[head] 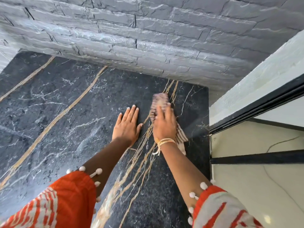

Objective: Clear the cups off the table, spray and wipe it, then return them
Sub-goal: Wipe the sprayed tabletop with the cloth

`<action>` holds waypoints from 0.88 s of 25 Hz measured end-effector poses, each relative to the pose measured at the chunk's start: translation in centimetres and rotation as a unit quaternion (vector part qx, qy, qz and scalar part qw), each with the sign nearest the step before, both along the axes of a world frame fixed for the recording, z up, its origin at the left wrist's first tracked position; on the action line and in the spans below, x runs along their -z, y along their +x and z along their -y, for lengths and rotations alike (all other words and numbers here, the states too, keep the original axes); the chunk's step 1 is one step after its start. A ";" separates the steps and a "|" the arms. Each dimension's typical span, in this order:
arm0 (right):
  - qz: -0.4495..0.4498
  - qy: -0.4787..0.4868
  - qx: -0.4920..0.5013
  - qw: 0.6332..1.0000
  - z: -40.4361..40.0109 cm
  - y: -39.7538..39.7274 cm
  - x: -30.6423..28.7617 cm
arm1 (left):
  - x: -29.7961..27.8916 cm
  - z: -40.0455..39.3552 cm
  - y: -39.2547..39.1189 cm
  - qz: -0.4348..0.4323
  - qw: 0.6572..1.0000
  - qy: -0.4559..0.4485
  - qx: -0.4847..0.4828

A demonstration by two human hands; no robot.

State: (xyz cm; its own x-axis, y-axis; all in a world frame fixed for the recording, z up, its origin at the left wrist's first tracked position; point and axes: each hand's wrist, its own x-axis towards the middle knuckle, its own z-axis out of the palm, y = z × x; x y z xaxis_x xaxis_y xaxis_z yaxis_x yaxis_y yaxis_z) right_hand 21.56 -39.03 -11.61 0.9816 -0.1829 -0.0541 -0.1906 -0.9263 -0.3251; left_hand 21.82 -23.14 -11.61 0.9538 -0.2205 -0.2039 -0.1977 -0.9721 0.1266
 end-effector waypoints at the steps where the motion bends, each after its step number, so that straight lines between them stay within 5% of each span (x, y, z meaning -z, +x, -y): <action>1: 0.009 -0.009 -0.084 0.996 -0.6 0.9 0.0 | 0.2 0.1 -0.3 0.008 1.000 0.005 -0.004; 5: 0.014 -0.021 -0.192 0.981 1.3 5.2 0.1 | 0.5 0.2 -0.6 0.026 1.000 0.006 -0.005; 14: 0.009 -0.006 0.125 0.992 13.2 10.7 0.7 | 0.9 -0.1 -0.4 0.036 0.999 0.004 -0.007; 17: 0.020 -0.001 0.159 0.987 14.1 9.6 0.9 | 0.8 0.0 -0.4 0.035 0.999 0.002 -0.008; 19: 0.031 0.014 0.106 0.994 13.7 8.7 0.7 | 0.9 -0.1 -0.3 0.035 0.999 0.001 -0.004; 22: 0.050 -0.005 -0.120 0.991 12.3 4.5 0.4 | 1.0 -0.2 -0.4 0.037 0.999 -0.002 -0.006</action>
